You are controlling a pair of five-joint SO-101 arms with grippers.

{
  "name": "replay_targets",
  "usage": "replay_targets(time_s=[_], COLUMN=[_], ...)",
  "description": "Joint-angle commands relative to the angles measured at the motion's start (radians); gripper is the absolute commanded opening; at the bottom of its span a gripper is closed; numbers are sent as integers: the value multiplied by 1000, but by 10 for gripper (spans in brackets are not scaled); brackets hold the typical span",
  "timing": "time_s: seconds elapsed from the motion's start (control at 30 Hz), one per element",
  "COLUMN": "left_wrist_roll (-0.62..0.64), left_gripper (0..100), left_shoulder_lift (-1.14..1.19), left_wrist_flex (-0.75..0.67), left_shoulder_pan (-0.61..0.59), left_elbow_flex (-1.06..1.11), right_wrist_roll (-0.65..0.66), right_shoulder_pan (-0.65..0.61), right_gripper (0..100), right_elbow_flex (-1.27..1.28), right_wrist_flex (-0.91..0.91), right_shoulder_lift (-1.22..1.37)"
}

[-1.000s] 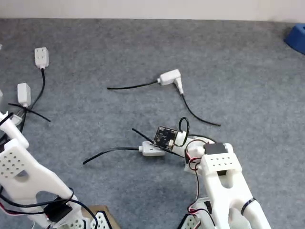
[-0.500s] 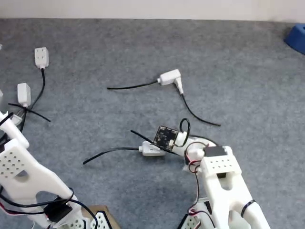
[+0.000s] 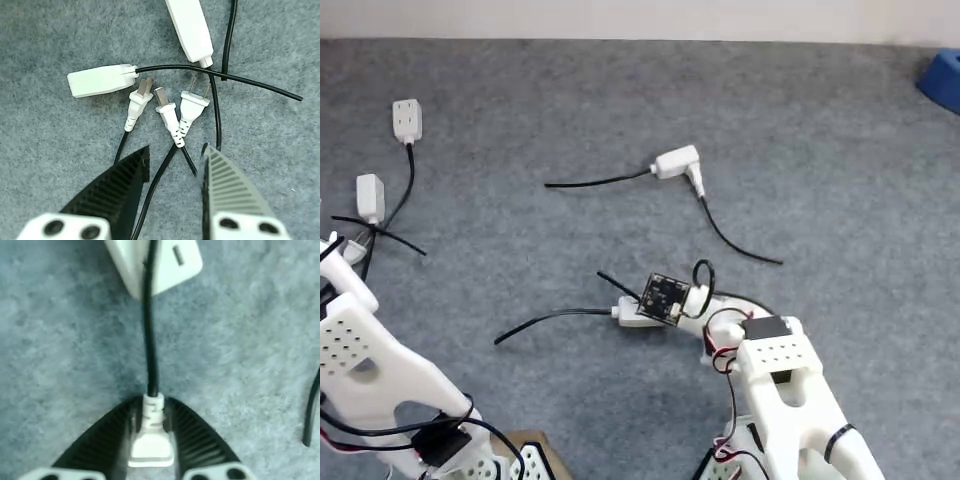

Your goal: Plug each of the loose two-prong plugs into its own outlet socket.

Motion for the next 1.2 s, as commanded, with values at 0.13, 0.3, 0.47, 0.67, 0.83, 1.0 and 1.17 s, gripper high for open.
replay_targets(time_s=[0.13, 0.3, 0.47, 0.67, 0.83, 1.0, 1.17], left_wrist_roll=[-8, -8, -8, 3, 147, 244, 371], left_gripper=[175, 175, 172, 171, 171, 171, 171], left_shoulder_lift=[-5, -5, -5, -12, -120, -453, -868], left_wrist_flex=[11, 11, 11, 14, 15, 6, -180], left_shoulder_pan=[-10, -1, 27, 93, 266, 549, 723], left_elbow_flex=[-30, 16, 81, 91, 225, 464, 751], right_wrist_roll=[-238, -534, -845, -1010, -1068, -1128, -1163], right_shoulder_pan=[-10, 39, 134, 117, 45, 47, 91], right_gripper=[6, 6, 6, 6, 6, 6, 6], right_elbow_flex=[-79, -236, -521, -691, -691, -713, -834], right_wrist_flex=[-5, 39, 252, 478, 404, 355, 372], right_shoulder_lift=[-5, -7, 4, 5, 5, 94, 410])
